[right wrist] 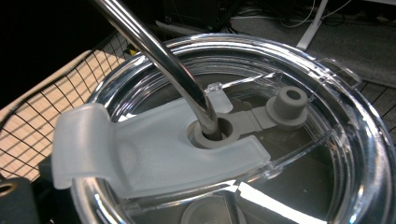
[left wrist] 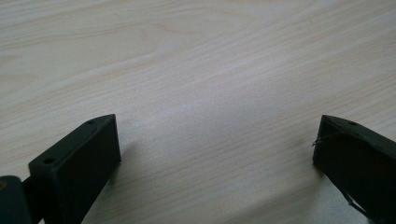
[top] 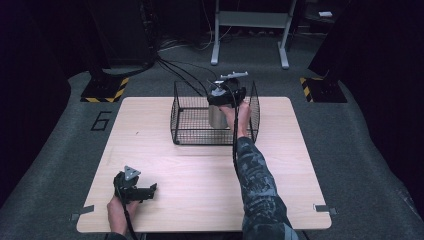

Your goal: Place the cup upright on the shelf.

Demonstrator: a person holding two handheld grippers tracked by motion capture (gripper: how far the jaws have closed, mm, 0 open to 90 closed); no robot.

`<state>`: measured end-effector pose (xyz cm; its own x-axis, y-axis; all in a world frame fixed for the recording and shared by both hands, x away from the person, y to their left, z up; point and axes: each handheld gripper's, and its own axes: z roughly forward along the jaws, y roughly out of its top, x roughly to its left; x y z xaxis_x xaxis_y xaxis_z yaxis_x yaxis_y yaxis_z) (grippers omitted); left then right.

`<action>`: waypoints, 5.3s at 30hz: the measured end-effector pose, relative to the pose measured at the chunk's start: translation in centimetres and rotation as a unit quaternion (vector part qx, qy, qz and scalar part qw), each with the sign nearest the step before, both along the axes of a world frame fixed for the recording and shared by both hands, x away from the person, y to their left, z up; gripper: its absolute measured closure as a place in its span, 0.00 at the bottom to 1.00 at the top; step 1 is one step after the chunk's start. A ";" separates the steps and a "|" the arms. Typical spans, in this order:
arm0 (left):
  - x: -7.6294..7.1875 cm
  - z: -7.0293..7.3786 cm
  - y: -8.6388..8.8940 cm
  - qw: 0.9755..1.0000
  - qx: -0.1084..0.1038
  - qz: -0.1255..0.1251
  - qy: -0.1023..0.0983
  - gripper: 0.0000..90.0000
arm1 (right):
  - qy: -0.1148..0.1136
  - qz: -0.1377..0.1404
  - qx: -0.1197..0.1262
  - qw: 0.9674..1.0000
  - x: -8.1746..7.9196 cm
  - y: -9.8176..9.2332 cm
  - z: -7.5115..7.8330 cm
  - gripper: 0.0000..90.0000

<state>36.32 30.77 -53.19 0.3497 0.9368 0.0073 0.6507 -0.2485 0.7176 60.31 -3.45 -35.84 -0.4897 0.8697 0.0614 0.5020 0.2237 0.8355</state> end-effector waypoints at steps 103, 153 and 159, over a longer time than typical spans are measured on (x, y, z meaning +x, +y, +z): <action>0.0 -0.1 -0.1 1.000 -0.002 0.004 -0.006 0.01 | 0.000 0.058 -0.024 0.998 -9.6 -4.9 1.1 0.00; 0.0 -0.1 -0.1 1.000 -0.001 0.004 -0.006 0.01 | 0.087 -0.096 -0.049 0.990 -23.2 -21.1 -16.2 0.00; 0.1 0.0 0.0 1.000 -0.001 0.004 -0.005 0.01 | 0.079 -0.095 -0.064 0.990 -23.5 -21.1 -17.1 0.00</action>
